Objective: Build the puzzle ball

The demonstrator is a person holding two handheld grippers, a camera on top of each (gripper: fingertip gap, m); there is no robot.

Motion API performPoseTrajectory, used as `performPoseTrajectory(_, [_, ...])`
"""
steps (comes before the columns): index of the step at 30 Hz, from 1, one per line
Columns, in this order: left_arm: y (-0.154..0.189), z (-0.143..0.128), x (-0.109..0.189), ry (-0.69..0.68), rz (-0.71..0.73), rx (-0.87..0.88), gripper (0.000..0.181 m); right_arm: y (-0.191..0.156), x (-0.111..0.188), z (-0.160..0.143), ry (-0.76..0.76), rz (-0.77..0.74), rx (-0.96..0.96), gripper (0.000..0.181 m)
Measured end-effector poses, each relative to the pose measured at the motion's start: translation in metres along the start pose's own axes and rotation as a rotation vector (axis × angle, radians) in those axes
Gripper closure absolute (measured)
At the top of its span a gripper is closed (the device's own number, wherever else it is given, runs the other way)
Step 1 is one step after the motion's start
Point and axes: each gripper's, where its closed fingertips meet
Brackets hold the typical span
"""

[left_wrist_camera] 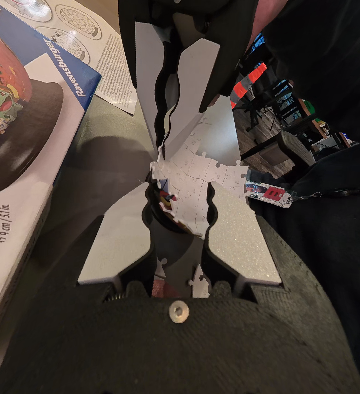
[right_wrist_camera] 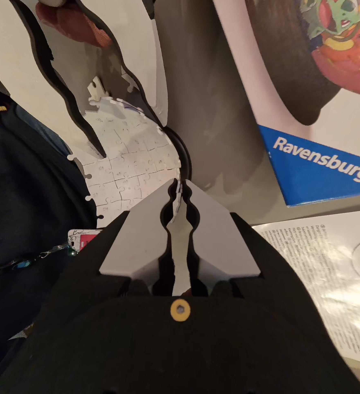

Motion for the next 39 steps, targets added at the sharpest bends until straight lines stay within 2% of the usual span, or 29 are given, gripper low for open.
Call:
performPoseTrajectory(2, [0.0, 0.0, 0.0, 0.002, -0.002, 0.002, 0.133, 0.001, -0.001, 0.001, 0.014, 0.012, -0.017, 0.177])
performPoseTrajectory(3, [0.0, 0.0, 0.0, 0.0, 0.001, 0.002, 0.133, 0.003, -0.001, 0.002, 0.026, -0.001, -0.03, 0.167])
performPoseTrajectory(5, [0.0, 0.0, 0.0, -0.001, 0.0, 0.002, 0.133, 0.003, 0.0, 0.001, 0.031, 0.005, -0.041, 0.16])
performPoseTrajectory(12, [0.0, -0.001, 0.0, -0.004, 0.0, 0.002, 0.134, 0.002, 0.005, -0.003, 0.048, -0.022, -0.031, 0.178])
performPoseTrajectory(24, [0.001, -0.001, -0.001, -0.007, -0.001, 0.003, 0.133, -0.001, 0.003, -0.001, 0.077, 0.006, -0.045, 0.179])
performPoseTrajectory(31, [0.001, -0.001, -0.001, -0.007, -0.001, 0.002, 0.134, -0.001, 0.003, 0.001, 0.095, -0.045, -0.01, 0.167])
performPoseTrajectory(39, [0.002, -0.002, -0.002, -0.012, -0.003, 0.001, 0.134, -0.002, -0.005, -0.004, 0.067, -0.056, -0.005, 0.175])
Point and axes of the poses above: each gripper's, where its closed fingertips meet, x back along the fingers, z out of its top, y = z × x across the jaws, and after that the axes turned 6 degrees about -z, right-handed
